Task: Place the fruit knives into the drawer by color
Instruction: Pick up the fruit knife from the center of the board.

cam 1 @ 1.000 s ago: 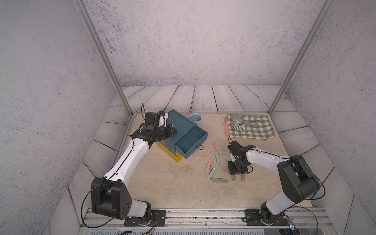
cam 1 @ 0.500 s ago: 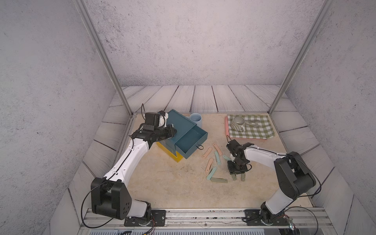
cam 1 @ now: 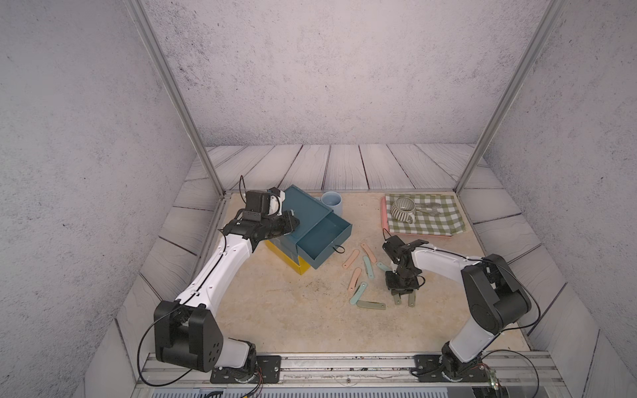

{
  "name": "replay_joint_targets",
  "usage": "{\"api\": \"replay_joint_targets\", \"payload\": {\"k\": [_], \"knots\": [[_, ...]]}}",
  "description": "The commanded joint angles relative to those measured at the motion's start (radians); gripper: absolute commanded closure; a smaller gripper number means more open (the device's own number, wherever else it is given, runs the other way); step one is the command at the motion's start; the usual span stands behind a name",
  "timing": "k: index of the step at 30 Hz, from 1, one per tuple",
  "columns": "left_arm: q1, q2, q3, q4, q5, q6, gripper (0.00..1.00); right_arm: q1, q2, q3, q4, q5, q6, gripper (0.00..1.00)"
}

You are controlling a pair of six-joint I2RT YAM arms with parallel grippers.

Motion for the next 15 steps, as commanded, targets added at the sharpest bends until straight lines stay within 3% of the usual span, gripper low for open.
{"api": "replay_joint_targets", "payload": {"k": [1,15], "knots": [[0.003,-0.001,-0.024,-0.102,-0.035,0.016,1.00,0.013,0.010,-0.028,0.079,-0.051,0.005,0.79],[0.003,0.003,-0.021,-0.097,-0.029,0.012,1.00,0.013,-0.052,-0.004,0.037,-0.056,-0.008,0.81]]}}
